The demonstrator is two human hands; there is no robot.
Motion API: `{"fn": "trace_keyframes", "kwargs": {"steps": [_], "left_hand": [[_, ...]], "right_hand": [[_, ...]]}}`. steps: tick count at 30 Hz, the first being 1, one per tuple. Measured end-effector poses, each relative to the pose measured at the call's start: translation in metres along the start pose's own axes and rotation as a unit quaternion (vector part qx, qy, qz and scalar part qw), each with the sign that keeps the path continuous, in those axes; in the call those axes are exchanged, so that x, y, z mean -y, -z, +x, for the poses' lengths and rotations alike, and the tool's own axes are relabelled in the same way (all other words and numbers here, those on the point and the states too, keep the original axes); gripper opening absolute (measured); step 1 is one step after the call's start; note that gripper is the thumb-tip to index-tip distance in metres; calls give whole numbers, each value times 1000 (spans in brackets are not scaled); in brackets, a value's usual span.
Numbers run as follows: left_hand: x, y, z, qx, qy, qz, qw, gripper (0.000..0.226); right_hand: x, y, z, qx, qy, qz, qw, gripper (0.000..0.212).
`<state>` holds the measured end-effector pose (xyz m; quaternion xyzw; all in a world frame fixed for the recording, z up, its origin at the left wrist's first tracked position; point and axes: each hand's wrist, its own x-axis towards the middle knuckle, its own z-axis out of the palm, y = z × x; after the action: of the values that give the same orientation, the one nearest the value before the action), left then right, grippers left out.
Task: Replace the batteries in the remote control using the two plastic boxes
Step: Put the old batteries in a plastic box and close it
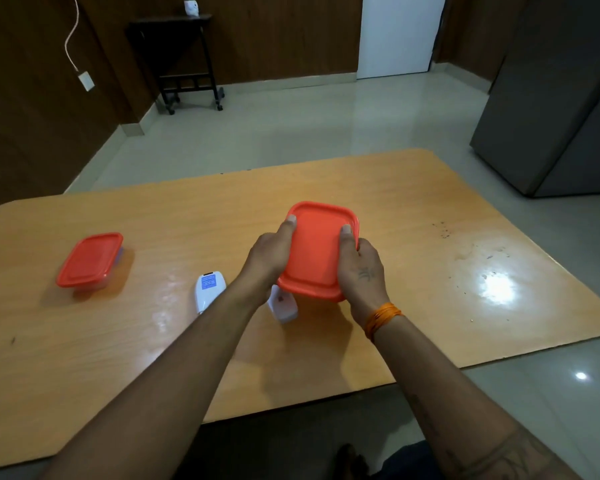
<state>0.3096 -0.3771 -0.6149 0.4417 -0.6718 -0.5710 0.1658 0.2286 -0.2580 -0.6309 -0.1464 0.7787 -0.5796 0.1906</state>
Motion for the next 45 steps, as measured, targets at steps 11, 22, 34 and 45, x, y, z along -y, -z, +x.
{"fn": "trace_keyframes", "kwargs": {"steps": [11, 22, 34, 45], "left_hand": [[-4, -2, -14, -83, -33, 44, 995, 67], [-21, -6, -8, -14, 36, -99, 994, 90], [-1, -32, -31, -39, -94, 95, 990, 44], [1, -71, -7, -46, -70, -80, 993, 18]], "right_hand": [[2, 3, 1, 40, 22, 13, 999, 80], [4, 19, 5, 43, 49, -15, 998, 80], [-13, 41, 32, -57, 15, -29, 998, 63], [-25, 75, 61, -87, -21, 73, 993, 16]]}}
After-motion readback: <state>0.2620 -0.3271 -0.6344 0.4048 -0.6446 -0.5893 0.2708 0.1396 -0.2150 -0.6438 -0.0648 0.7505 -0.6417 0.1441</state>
